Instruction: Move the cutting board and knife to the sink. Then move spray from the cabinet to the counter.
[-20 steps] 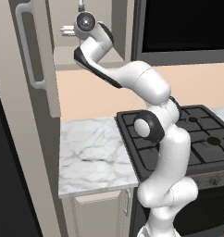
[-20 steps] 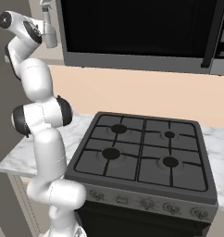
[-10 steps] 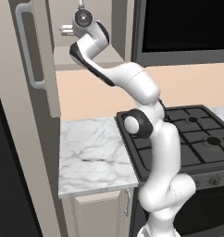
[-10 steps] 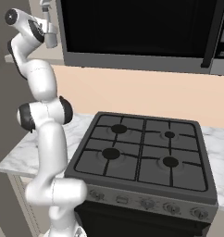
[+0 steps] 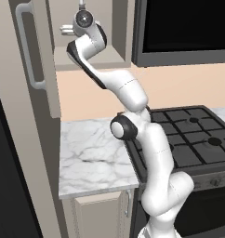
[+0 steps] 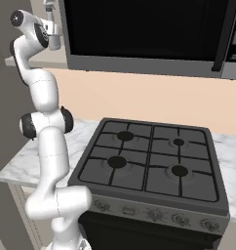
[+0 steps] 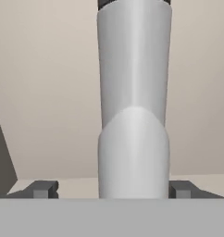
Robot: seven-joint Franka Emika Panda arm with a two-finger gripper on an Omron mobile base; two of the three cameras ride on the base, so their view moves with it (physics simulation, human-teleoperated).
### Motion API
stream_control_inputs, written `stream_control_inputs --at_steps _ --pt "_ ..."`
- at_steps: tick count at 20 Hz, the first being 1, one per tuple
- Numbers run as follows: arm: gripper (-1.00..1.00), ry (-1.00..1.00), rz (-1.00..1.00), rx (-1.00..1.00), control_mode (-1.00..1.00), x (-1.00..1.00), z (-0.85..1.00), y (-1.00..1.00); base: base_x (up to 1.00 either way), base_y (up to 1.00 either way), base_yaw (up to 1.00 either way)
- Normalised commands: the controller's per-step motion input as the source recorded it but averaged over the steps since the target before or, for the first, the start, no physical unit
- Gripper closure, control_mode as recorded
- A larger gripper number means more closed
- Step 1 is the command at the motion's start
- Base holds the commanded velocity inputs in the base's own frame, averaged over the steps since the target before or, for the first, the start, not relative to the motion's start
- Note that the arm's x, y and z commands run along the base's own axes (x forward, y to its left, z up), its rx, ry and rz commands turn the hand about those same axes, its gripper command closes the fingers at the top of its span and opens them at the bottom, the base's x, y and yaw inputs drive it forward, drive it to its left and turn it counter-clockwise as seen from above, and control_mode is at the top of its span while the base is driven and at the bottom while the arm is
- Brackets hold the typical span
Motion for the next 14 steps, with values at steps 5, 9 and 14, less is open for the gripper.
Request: stream_control_inputs --at_steps 5,9,14 --pt "1.0 0.01 0.0 0.0 -1.0 0.22 0.0 0.0 0.0 0.0 0.0" --pt "1.0 0.0 0.0 0.0 -1.0 0.01 0.0 0.0 0.0 0.0 0.0" --pt "1.0 0.0 0.0 0.0 -1.0 0.0 0.0 0.0 0.0 0.0 0.0"
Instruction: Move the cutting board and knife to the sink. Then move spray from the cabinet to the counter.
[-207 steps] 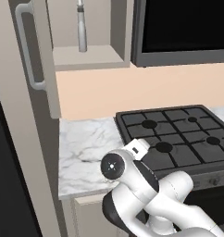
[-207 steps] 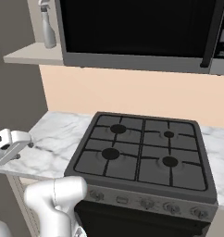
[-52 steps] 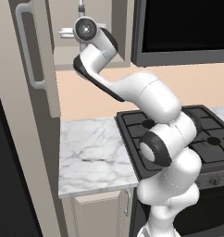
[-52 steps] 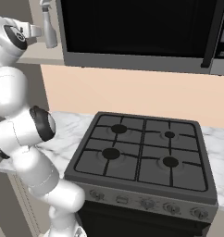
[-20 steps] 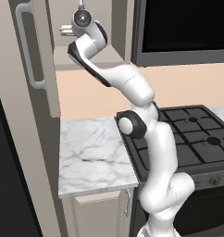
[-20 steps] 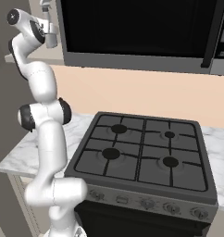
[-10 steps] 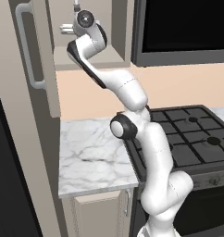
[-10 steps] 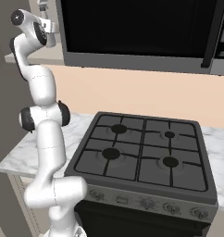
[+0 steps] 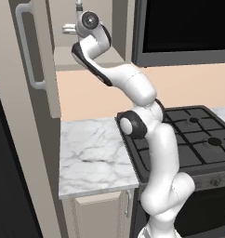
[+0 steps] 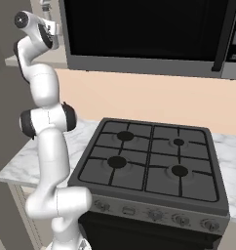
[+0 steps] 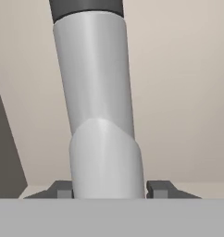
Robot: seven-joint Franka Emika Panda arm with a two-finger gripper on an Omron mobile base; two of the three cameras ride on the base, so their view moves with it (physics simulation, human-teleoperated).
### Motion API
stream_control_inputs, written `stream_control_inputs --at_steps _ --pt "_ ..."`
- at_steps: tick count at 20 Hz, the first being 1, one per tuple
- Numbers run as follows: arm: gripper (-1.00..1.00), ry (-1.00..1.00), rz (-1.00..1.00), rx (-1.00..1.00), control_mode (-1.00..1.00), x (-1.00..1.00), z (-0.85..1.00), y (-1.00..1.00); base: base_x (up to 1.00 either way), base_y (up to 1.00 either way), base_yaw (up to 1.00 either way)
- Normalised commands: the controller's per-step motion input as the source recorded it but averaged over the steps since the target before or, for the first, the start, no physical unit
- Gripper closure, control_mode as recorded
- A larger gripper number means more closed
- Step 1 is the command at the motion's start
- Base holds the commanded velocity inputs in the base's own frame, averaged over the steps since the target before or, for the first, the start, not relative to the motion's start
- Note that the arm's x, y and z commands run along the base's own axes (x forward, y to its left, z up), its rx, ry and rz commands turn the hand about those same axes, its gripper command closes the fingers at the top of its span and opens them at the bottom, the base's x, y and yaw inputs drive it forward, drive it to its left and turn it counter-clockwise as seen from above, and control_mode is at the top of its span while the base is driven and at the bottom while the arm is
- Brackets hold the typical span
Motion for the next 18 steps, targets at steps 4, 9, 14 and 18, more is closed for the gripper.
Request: stream_control_inputs --at_steps 4,9,14,18 --pt "1.0 0.0 0.0 0.0 -1.0 0.0 -0.05 0.0 0.0 0.0 0.0" --pt "1.0 -0.05 0.0 0.0 -1.0 -0.27 -0.26 0.0 0.0 0.0 0.0" --pt "1.0 -0.1 0.0 0.07 -1.0 -0.62 -0.29 0.0 0.0 0.0 0.0" --pt "1.0 -0.09 0.0 0.18 -1.0 -0.87 -0.08 -0.28 0.0 0.0 0.0"
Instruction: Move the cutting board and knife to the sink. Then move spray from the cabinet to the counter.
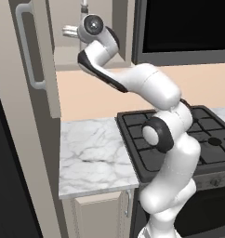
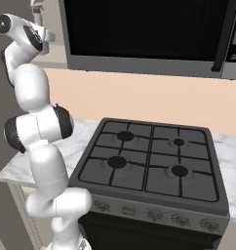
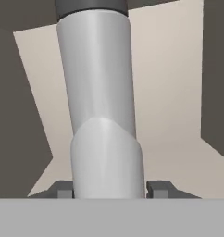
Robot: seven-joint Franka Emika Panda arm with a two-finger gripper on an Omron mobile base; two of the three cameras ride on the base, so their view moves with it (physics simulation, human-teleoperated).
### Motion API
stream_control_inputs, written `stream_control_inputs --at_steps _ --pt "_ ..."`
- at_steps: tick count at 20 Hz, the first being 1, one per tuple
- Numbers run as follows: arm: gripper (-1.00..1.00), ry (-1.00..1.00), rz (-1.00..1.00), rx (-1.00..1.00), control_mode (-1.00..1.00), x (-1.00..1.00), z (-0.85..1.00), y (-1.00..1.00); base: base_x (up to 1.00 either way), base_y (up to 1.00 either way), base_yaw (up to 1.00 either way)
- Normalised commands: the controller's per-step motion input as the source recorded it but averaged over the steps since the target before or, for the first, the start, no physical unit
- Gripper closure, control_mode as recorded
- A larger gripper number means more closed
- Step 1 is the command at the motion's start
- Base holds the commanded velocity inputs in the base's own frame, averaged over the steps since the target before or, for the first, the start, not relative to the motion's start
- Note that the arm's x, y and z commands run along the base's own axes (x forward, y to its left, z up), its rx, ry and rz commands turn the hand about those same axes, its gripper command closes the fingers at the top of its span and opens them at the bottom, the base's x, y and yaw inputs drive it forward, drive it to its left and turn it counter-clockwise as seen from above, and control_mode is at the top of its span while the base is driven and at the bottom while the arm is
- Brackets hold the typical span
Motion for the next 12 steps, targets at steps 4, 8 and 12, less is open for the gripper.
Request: stream_control_inputs --at_steps 4,8,12 --pt "1.0 -0.01 0.0 0.12 -1.0 -0.98 0.0 -0.52 0.0 0.0 0.0" --pt "1.0 0.0 0.0 0.02 -1.0 -0.96 0.0 -0.61 0.0 0.0 0.0" --pt "1.0 0.0 0.0 -0.01 -1.0 -1.0 0.01 -0.26 0.0 0.0 0.0"
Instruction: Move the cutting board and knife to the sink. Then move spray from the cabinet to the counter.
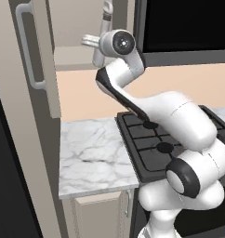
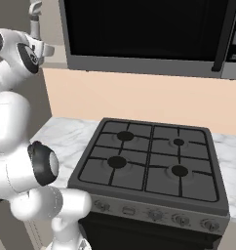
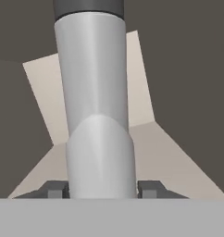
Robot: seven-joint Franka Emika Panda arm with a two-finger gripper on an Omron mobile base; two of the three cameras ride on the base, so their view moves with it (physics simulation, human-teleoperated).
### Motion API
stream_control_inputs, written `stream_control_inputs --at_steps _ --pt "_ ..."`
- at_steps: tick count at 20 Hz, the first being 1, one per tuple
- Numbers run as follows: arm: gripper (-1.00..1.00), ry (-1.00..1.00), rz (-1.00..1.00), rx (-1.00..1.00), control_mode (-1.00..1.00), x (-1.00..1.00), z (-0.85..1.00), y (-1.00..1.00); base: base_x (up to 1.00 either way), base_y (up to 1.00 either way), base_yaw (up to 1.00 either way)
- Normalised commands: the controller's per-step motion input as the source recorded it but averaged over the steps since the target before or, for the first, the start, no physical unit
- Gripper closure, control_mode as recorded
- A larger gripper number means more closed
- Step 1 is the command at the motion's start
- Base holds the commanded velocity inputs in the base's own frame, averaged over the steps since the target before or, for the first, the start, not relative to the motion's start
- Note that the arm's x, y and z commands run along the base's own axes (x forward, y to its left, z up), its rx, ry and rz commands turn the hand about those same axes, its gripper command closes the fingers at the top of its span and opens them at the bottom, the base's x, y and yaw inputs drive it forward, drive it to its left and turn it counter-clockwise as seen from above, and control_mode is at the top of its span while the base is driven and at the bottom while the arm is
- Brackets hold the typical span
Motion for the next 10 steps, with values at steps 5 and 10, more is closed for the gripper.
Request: stream_control_inputs --at_steps 5,10 --pt "1.0 0.0 0.02 -0.1 -1.0 -1.0 0.0 -0.03 0.0 0.0 0.0" --pt "1.0 0.06 0.0 -0.13 -1.0 -1.0 -0.06 0.0 0.0 0.0 0.0"
